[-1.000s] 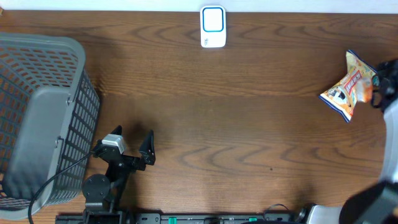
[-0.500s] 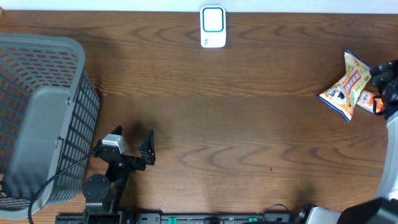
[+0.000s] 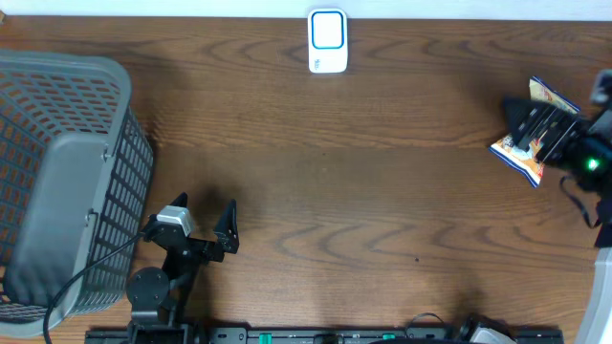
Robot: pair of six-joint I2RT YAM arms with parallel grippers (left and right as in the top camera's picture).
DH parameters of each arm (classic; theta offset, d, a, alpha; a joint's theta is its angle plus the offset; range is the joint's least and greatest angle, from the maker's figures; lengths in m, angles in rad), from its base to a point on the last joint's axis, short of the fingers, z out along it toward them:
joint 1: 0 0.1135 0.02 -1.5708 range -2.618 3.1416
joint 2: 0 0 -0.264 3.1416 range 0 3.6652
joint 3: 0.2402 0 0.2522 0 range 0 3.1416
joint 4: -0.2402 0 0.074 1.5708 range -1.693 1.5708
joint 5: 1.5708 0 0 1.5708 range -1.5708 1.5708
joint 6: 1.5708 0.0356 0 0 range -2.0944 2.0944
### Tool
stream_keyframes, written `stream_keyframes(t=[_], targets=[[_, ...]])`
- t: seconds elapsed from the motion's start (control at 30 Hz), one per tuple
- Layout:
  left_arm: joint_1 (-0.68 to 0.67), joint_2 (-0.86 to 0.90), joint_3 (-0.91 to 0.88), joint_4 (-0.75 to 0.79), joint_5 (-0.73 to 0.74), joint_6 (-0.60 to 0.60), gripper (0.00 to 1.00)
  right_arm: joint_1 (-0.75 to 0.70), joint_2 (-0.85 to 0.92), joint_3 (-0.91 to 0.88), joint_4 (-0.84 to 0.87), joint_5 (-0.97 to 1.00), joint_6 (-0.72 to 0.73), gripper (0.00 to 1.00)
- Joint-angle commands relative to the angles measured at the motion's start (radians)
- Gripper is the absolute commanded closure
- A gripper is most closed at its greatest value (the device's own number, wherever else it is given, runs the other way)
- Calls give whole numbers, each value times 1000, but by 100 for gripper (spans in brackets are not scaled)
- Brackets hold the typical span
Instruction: Scan the item barcode
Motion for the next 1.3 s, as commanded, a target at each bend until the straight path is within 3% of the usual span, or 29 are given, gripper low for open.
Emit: stream_keyframes(t=[0.0, 0.3, 0.57, 0.77, 1.03, 1.27], targets=[[-4, -5, -19, -29, 4, -2, 2, 21, -93, 6, -44, -187, -166, 1], [-4, -5, -19, -29, 4, -2, 2, 23, -305, 6, -64, -168, -182, 1], [-4, -5, -19, -29, 4, -2, 2, 23, -372, 7, -17, -156, -182, 1], [-4, -5, -19, -29, 4, -2, 2, 39, -376, 0, -124, -162, -344, 1], [-4, -5, -19, -29, 4, -2, 2, 216, -490, -84, -91, 104, -382, 1], [-4, -5, -19, -29, 4, -2, 2, 361, -694, -334, 164, 304, -304, 1]])
